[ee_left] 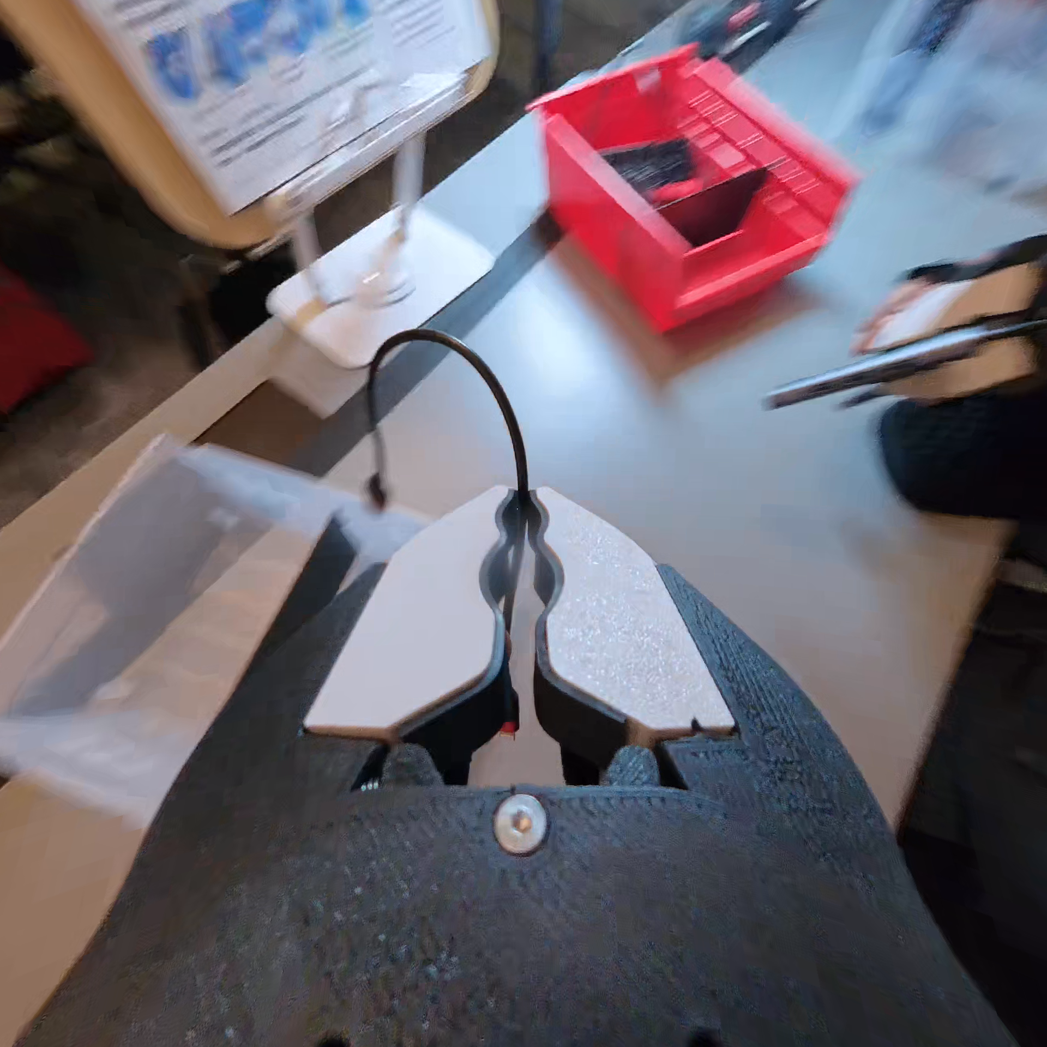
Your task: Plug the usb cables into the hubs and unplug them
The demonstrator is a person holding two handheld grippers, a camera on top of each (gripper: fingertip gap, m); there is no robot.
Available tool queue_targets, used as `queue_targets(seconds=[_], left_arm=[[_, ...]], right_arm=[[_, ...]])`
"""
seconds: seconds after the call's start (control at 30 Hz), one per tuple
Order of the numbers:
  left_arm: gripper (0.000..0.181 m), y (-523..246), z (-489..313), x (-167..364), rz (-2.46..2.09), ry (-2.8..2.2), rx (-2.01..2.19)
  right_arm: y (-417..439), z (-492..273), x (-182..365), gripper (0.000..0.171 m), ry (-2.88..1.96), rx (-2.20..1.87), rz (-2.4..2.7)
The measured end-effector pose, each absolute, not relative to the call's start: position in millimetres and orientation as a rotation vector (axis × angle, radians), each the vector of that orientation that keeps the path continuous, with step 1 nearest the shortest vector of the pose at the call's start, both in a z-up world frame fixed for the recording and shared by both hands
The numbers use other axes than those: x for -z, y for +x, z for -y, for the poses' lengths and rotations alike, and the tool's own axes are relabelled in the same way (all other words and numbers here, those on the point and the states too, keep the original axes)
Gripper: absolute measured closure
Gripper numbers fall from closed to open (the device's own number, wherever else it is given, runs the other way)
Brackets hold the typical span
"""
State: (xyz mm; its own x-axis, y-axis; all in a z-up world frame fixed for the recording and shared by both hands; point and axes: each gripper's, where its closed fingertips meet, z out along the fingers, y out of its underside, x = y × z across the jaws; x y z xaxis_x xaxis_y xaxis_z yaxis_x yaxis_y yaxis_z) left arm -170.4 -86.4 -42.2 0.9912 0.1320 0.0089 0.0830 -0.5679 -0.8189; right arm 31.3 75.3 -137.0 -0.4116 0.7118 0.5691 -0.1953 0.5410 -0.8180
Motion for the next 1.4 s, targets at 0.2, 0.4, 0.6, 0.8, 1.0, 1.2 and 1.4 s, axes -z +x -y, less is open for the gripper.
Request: queue_targets(seconds=[0.2, 0.4, 0.6, 0.8, 1.0, 1.2, 1.4], left_arm=[[0.178, -44, 57, 79, -0.144, -2.087, 0.551], [0.176, -29, 57, 160, -0.053, -2.140, 0.788], [0.158, -70, 60, 194, 0.039, -2.251, 0.478], [0.156, -19, 37, 217, -0.395, -2.343, 0.298], [0.152, 41, 17, 262, -0.941, -2.413, 0.193], [0.143, 76, 5, 289, -1.408, -2.313, 0.157], [0.140, 96, -2, 296, -1.608, -2.216, 0.248]], right_arm=[[33, -84, 133, 0.155, -0.460, -1.061, 1.687], [32, -94, 134, 0.155, -0.491, -1.055, 1.674], [30, -96, 136, 0.154, -0.498, -1.045, 1.678], [28, -100, 138, 0.155, -0.512, -1.035, 1.676], [28, -106, 141, 0.155, -0.530, -1.030, 1.685], [28, -116, 142, 0.155, -0.591, -1.117, 1.679], [34, -117, 139, 0.155, -0.601, -1.292, 1.674]])
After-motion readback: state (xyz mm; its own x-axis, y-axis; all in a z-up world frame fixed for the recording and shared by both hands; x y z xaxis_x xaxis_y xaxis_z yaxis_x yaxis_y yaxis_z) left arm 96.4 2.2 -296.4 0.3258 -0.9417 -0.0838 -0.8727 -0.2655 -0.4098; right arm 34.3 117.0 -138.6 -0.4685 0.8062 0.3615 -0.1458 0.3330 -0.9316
